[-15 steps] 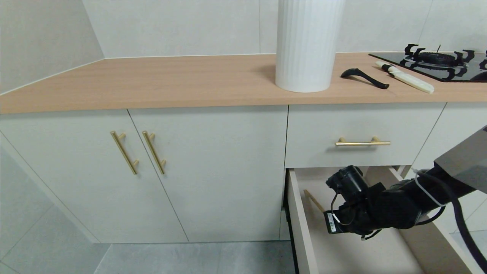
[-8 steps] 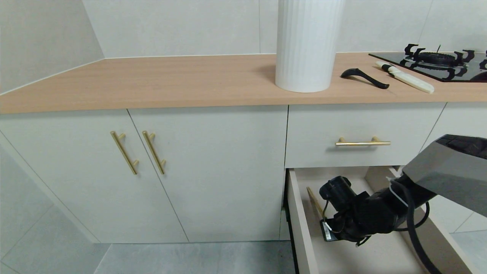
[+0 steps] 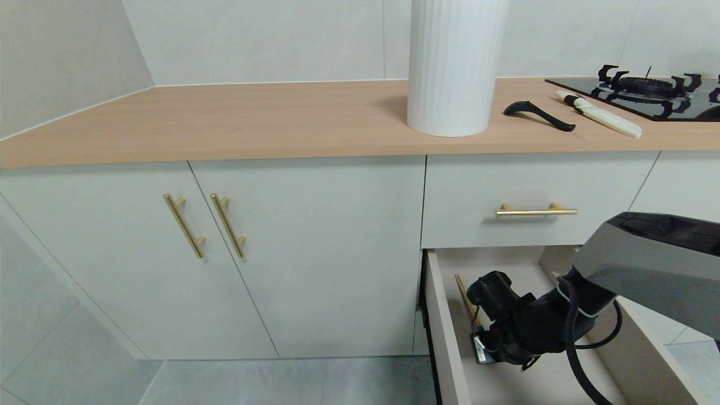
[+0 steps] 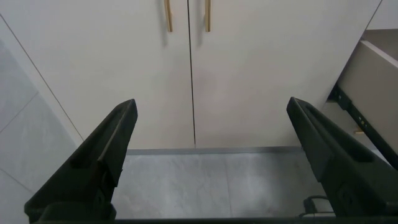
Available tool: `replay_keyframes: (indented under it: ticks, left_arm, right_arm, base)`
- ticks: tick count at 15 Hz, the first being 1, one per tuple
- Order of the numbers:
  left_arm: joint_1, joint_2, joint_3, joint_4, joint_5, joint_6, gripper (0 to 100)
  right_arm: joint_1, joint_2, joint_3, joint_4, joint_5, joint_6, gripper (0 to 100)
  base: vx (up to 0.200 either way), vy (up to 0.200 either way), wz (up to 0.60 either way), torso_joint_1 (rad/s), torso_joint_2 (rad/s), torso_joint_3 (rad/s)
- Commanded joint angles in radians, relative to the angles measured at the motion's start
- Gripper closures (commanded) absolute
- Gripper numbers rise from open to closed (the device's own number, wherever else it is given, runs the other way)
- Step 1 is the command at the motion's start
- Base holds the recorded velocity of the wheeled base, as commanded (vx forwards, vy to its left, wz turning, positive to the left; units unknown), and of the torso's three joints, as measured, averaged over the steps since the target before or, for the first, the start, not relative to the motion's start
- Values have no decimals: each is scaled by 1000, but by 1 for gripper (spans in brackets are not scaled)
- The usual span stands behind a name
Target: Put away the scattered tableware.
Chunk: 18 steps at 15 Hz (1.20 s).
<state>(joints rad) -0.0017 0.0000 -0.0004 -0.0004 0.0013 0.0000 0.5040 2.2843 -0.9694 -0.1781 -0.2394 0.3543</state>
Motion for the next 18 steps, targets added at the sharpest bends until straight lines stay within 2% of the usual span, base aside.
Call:
replay_keyframes:
  ticks: [1, 4, 5, 12, 18]
  left_arm:
    - [0, 0, 0, -1, 0, 0, 0]
    - [0, 0, 0, 0, 0, 0, 0]
    - [0, 0, 0, -1, 0, 0, 0]
    - [0, 0, 0, 0, 0, 0, 0]
    - [0, 0, 0, 0, 0, 0, 0]
  right_arm:
    - [1, 8, 0, -8, 0, 0, 100]
    - [1, 11, 0, -9, 0, 0, 100]
    - [1, 12, 0, -9, -1, 0, 0]
    - [1, -17, 4, -9, -9, 0, 0]
    - [-27, -440, 60, 8, -32, -11, 0]
  base:
    - [0, 0, 0, 0, 0, 0]
    - [0, 0, 0, 0, 0, 0]
    - [0, 0, 0, 0, 0, 0]
    - [0, 0, 0, 0, 0, 0]
    - [0, 0, 0, 0, 0, 0]
